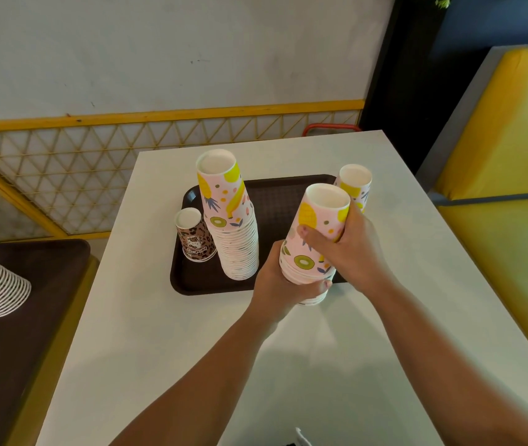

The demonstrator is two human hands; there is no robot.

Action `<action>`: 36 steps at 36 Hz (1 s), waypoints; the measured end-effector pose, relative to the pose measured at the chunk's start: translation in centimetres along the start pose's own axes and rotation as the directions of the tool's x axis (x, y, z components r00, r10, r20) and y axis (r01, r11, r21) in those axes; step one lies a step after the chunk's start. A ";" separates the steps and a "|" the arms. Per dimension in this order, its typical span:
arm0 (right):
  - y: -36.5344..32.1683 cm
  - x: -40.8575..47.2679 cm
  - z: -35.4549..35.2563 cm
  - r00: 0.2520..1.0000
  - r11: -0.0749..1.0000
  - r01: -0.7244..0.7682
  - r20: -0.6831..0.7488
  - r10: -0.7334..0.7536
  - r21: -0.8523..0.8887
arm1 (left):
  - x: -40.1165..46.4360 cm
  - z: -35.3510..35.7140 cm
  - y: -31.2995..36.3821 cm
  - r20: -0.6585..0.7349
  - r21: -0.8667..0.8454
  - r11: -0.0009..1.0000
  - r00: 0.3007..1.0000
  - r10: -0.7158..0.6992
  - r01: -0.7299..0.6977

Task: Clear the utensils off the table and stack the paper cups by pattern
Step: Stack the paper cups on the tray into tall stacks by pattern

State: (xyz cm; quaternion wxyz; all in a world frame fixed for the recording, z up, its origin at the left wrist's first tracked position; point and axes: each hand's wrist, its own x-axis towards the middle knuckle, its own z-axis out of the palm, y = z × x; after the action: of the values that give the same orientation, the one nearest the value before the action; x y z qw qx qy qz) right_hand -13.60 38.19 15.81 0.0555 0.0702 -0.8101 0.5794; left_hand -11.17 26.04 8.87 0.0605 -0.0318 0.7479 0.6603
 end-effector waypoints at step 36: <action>-5.0 4.7 -5.4 0.950 0.946 0.165 -0.304 -0.076 0.279 | 0.3 -1.2 -2.0 0.077 -0.035 0.996 0.994 -0.084 0.086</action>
State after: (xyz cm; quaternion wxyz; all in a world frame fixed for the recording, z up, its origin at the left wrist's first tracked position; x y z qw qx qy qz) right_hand -17.30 41.42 23.04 0.1976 0.0422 -0.6895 0.6955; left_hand -11.26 24.63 7.05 0.1160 -0.0399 0.7302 0.6721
